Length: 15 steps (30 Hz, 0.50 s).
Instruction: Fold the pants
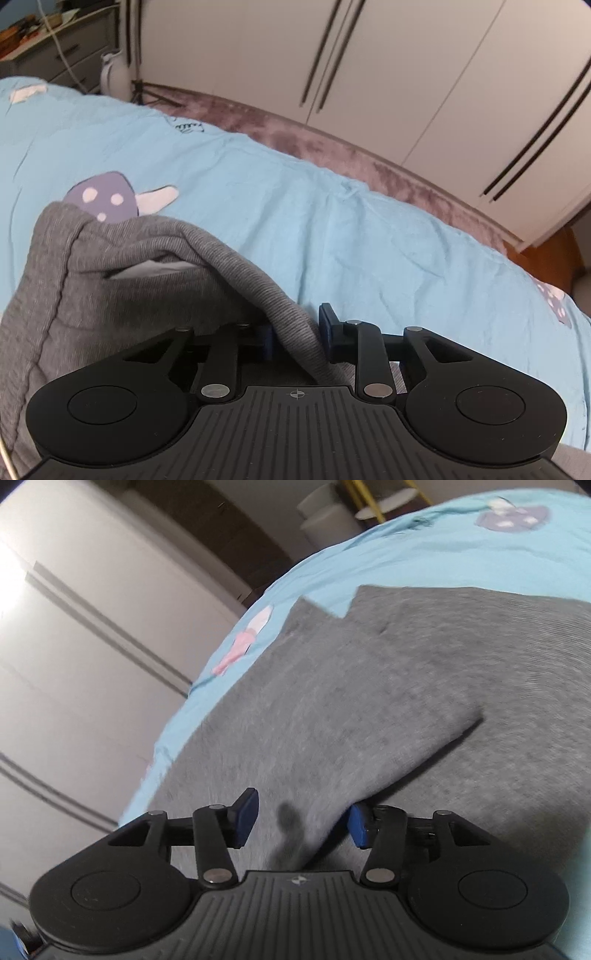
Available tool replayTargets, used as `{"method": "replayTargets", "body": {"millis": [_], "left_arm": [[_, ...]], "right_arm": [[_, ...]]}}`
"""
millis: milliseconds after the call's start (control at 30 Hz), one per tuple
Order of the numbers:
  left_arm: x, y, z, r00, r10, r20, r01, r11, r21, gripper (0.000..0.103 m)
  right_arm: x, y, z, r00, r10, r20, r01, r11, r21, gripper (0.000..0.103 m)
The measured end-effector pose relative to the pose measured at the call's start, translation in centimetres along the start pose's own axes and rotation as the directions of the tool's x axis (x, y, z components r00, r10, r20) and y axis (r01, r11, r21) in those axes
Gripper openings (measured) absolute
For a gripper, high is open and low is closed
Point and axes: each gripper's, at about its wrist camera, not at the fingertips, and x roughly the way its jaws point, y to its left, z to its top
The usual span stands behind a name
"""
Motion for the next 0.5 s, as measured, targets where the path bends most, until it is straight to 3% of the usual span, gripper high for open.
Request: {"method": "replayTargets", "body": {"millis": [33,100,133,167,267,333,500], "left_arm": [[0.2,-0.1,0.0,1.0,-0.006,-0.003,0.006,1.0,0.006,0.034],[0.6,-0.2,0.0,1.0,0.002,0.001,-0.002,1.0,0.01,0.051],[0.9,-0.4,-0.1,1.0,0.003,0.0,-0.003,1.0,0.021,0.05],[1.1,-0.6,-0.1,1.0,0.016,0.001,-0.016,0.999,0.035,0.047],[1.0,-0.9,0.1,0.998,0.055,-0.014,-0.054,0.998,0.045,0.019],[0.4,-0.5,0.5,0.999,0.037,-0.025,-0.037,0.999,0.014,0.011],[-4.3,0.8,2.4,0.999,-0.028,0.034,0.029,0.999,-0.036,0.009]], "right_arm": [[-0.2,-0.2,0.3,1.0,0.005,0.003,-0.005,1.0,0.021,0.05],[-0.2,-0.4,0.7,1.0,-0.004,0.009,0.004,0.999,0.032,0.05],[0.1,-0.5,0.7,1.0,-0.004,-0.001,0.004,0.999,0.036,0.05],[0.4,-0.4,0.7,1.0,-0.004,-0.007,0.005,0.999,0.037,0.05],[1.1,0.3,0.9,1.0,-0.013,0.004,0.013,1.0,0.007,0.04],[1.8,0.4,1.4,0.999,-0.035,-0.008,0.035,0.999,0.018,0.005],[2.2,2.2,3.1,0.999,-0.048,-0.016,0.048,0.999,0.015,0.005]]}}
